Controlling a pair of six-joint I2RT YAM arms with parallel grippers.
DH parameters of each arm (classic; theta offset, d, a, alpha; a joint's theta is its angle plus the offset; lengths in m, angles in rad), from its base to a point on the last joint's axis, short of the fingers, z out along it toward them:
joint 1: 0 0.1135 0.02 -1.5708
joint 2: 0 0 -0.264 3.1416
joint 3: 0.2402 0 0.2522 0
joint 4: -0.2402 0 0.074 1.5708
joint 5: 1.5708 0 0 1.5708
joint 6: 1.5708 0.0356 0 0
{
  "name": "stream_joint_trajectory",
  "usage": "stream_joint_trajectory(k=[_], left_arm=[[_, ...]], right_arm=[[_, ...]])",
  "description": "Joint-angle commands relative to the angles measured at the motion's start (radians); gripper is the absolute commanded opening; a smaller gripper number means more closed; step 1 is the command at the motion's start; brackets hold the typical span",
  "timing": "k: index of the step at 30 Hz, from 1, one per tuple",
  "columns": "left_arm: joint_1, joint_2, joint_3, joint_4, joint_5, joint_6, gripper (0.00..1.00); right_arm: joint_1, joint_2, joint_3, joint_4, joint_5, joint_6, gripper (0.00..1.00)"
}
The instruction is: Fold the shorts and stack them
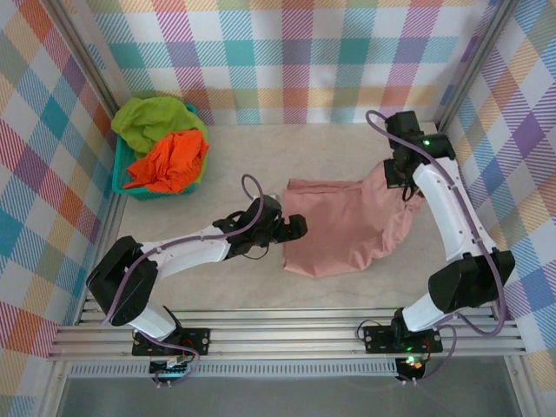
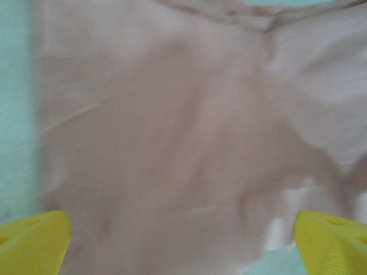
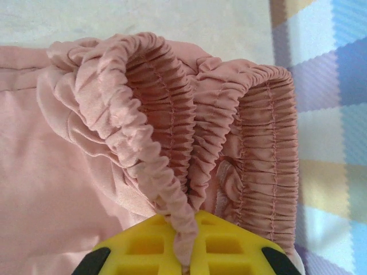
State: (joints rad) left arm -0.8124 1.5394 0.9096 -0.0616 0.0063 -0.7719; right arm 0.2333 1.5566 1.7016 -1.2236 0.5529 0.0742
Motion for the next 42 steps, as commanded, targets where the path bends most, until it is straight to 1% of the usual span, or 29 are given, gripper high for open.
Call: stream_joint_trajectory(k=[1, 4, 7, 11, 17, 19, 21, 22, 28, 36, 38, 41, 42], left_arm=[[0.008, -0.020, -0.028, 0.018, 0.005, -0.017, 0.96], [0.007, -0.008, -0.065, 0.064, 0.027, -0.045, 0.94], [0.006, 0.015, -0.090, 0.112, 0.046, -0.073, 0.92], [-0.003, 0.086, -0.078, 0.141, 0.081, -0.089, 0.83], [-0.028, 0.188, -0.068, 0.175, 0.086, -0.122, 0.57], [-0.033, 0.216, -0.067, 0.187, 0.090, -0.131, 0.45], [-0.037, 0.240, -0.066, 0.203, 0.097, -0.140, 0.38], [-0.040, 0.252, -0.067, 0.213, 0.101, -0.144, 0.37], [-0.053, 0.299, -0.064, 0.248, 0.106, -0.161, 0.32], [-0.061, 0.324, -0.062, 0.276, 0.112, -0.179, 0.32], [-0.061, 0.321, -0.064, 0.283, 0.110, -0.181, 0.33], [-0.061, 0.294, -0.081, 0.296, 0.095, -0.194, 0.40], [-0.061, 0.272, -0.101, 0.313, 0.085, -0.204, 0.45]], right_arm=[[0.081, 0.078, 0.075, -0.113, 0.177, -0.004, 0.00], [0.163, 0.160, 0.146, -0.180, 0.221, 0.069, 0.00], [0.253, 0.235, 0.203, -0.230, 0.222, 0.147, 0.00], [0.357, 0.327, 0.260, -0.274, 0.224, 0.222, 0.00], [0.452, 0.446, 0.332, -0.331, 0.203, 0.305, 0.00], [0.476, 0.476, 0.352, -0.333, 0.184, 0.321, 0.00], [0.496, 0.498, 0.368, -0.333, 0.164, 0.334, 0.00], [0.506, 0.509, 0.376, -0.330, 0.149, 0.341, 0.00], [0.543, 0.572, 0.400, -0.304, 0.044, 0.364, 0.00], [0.549, 0.618, 0.373, -0.206, -0.132, 0.379, 0.00], [0.549, 0.622, 0.368, -0.173, -0.188, 0.378, 0.05], [0.545, 0.617, 0.368, -0.114, -0.326, 0.367, 0.21], [0.539, 0.607, 0.370, -0.088, -0.396, 0.360, 0.25]])
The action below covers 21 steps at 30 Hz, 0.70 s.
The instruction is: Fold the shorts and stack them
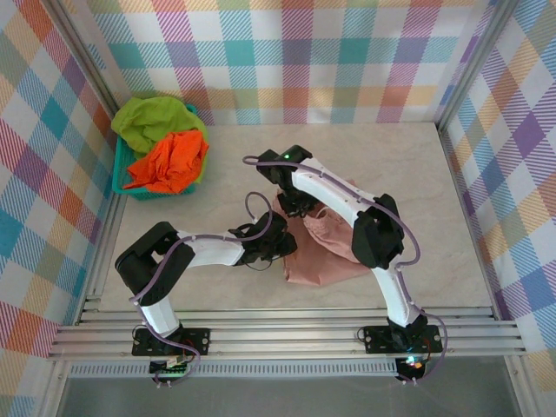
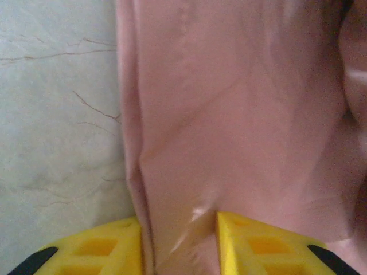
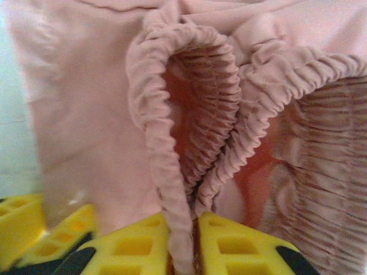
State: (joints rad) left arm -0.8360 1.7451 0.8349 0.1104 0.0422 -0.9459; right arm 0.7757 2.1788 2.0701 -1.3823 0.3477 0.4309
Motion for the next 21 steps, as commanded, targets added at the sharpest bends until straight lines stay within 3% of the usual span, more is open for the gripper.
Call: stream_joint_trajectory(k=[1, 5, 7, 10, 13, 15, 21], left_arm=[[-0.037, 0.036, -0.050, 0.150, 0.032, -0.040, 0.55], [-0.031, -0.109, -0.129, 0.114, -0.017, -0.050, 0.80], [-0.026, -0.200, -0.188, 0.105, -0.033, -0.061, 0.86], [-0.014, -0.363, -0.257, 0.059, -0.062, -0.069, 0.92], [0.003, -0.514, -0.215, -0.066, -0.067, -0.015, 1.00], [0.014, -0.566, -0.122, -0.146, -0.042, 0.032, 1.00], [0.038, -0.442, 0.098, -0.060, 0.163, 0.009, 1.00]], right_arm=[[-0.014, -0.034, 0.000, 0.099, -0.275, -0.001, 0.29], [-0.088, -0.194, -0.090, 0.290, -0.595, 0.031, 0.51], [-0.139, -0.321, -0.180, 0.434, -0.751, 0.069, 0.64], [-0.204, -0.506, -0.353, 0.608, -0.832, 0.127, 0.87], [-0.266, -0.633, -0.517, 0.697, -0.852, 0.158, 0.91], [-0.302, -0.696, -0.632, 0.740, -0.869, 0.173, 0.92], [-0.416, -0.804, -0.940, 0.879, -0.883, 0.218, 0.96]])
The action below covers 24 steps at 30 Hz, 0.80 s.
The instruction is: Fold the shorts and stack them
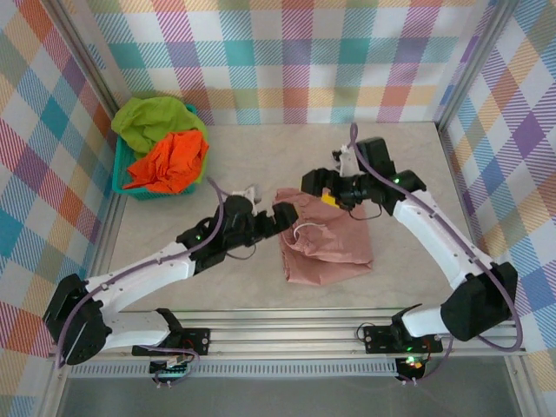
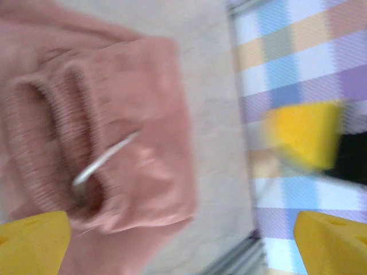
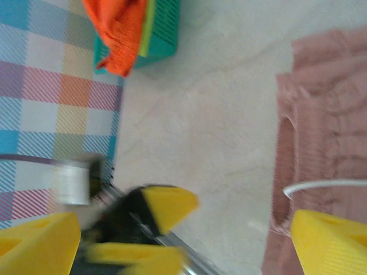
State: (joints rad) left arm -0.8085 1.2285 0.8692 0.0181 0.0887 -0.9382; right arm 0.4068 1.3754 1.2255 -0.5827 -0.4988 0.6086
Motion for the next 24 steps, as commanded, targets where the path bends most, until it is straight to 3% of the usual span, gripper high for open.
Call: stream_joint_trajectory(k=[1, 5, 12, 24], left_arm=[[0.011, 0.120, 0.097, 0.077, 0.153, -0.022, 1.00], [0.005, 0.307, 0.188, 0.259, 0.258, -0.129, 1.00], [-0.008, 0.548, 0.180, 0.438, 0.264, -0.226, 1.00], [-0.001, 0.568, -0.124, 0.490, 0.146, -0.197, 1.00]], right_arm=[[-0.075, -0.012, -0.136, 0.095, -0.044, 0.044, 0.97], [-0.174, -0.050, -0.292, 0.188, -0.096, 0.080, 0.99], [-0.271, -0.050, -0.484, 0.242, -0.093, 0.102, 1.00], [-0.383, 0.035, -0.645, 0.273, -0.105, 0.047, 0.99]])
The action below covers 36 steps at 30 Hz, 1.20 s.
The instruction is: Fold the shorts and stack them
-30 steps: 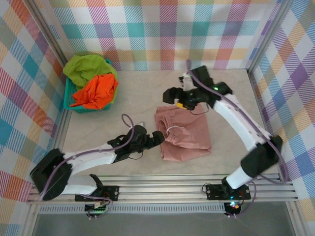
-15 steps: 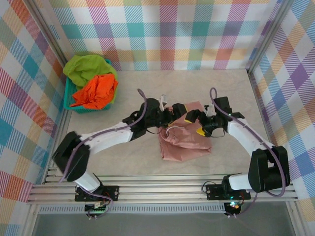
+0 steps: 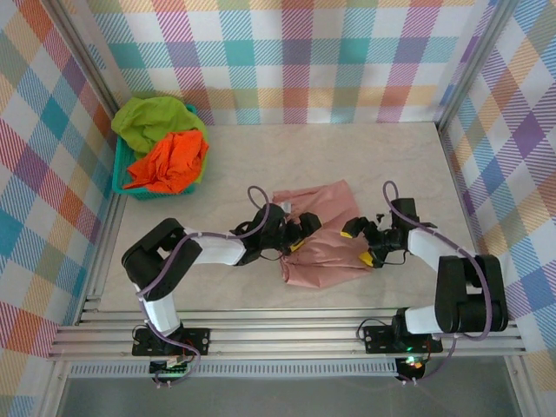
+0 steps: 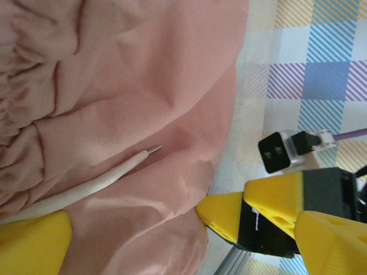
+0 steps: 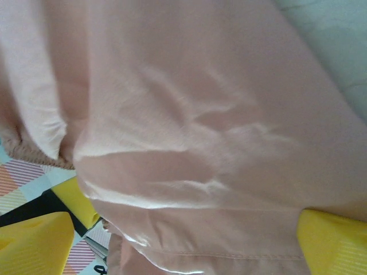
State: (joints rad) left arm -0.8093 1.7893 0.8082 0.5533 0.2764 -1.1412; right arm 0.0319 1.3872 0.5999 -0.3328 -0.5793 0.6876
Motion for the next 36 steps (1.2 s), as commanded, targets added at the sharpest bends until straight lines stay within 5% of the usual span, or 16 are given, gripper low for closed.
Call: stream_joint_trajectory(k=[1, 5, 11, 14, 24, 36], left_arm=[[0.003, 0.003, -0.070, -0.049, -0.040, 0.016, 1.00], [0.034, -0.070, -0.054, -0.101, -0.012, 0.069, 1.00], [0.049, -0.254, 0.133, -0.445, -0.016, 0.243, 1.00], [0.044, -0.249, 0.155, -0.412, 0.027, 0.220, 1.00], [0.029, -0.089, 0.010, -0.251, 0.036, 0.150, 1.00], [0.030, -0.056, -0.072, -0.210, 0.015, 0.158, 1.00]], right_arm=[[-0.011, 0.026, -0.021, 0.025, -0.033, -0.035, 1.00], [-0.013, -0.030, 0.007, -0.013, -0.044, -0.069, 1.00], [-0.011, -0.192, 0.175, -0.200, 0.048, -0.246, 0.99], [-0.012, -0.208, 0.257, -0.251, 0.128, -0.298, 0.99], [-0.012, 0.011, 0.411, -0.268, 0.117, -0.624, 1.00], [-0.013, 0.369, 0.487, -0.277, 0.049, -0.706, 0.95]])
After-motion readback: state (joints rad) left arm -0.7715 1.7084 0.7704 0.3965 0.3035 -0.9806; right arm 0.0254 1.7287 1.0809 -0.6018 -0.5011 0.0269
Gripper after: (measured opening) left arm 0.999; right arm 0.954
